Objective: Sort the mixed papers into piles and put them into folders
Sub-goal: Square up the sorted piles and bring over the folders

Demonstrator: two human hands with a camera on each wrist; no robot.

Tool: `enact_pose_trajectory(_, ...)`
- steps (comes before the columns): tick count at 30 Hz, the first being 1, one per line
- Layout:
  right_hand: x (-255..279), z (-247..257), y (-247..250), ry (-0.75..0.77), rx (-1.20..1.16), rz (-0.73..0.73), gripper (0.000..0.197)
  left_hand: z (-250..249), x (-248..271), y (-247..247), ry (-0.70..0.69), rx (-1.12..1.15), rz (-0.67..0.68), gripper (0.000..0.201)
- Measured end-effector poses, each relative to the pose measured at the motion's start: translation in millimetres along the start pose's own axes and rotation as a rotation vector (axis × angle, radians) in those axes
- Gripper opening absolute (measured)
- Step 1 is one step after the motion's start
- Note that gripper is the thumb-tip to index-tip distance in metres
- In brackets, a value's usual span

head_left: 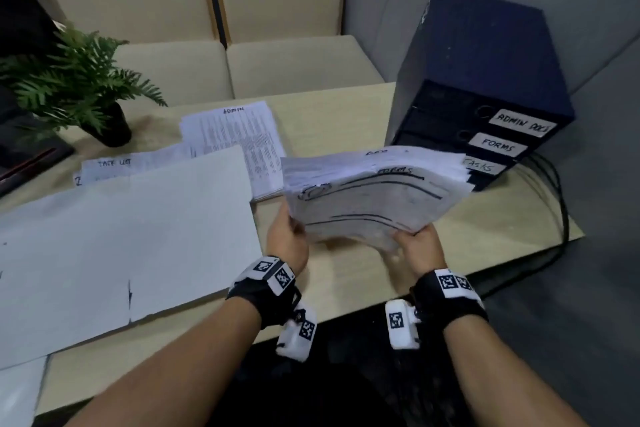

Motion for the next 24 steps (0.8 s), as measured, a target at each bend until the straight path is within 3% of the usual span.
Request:
enact_pose_trajectory(5,-1.1,-42.9,0.6,-0.113,0.191,0.071,0.024,26.5,4.3,-28.8,0.083,-0.217,0.138,0.026)
enact_pose_trajectory(12,-3.6,11.6,-19.7,-0.015,0.101,0.184,0.029,24.1,-6.3,14.4,0.086,-0.323,0.109,0.007)
enact_pose_trajectory(20,39.4,51.2,-158.0,-0.02,0.143,0.454,0.021,82.8,5.6,146.8,0.247,-0.288,-0.083,0.003)
enact_pose_trajectory(24,65.5,57.8,-222.4,-0.007,0.202,0.486,0.024,126.4,12.3,203.0,0.347,-0.297,-0.141,0.014)
Point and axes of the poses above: each hand's wrist, its own x-axis away from the middle knuckle, its own y-axis out of the back of the hand, z = x × y, the point moved 10 cm from there along -x, towards the middle knuckle
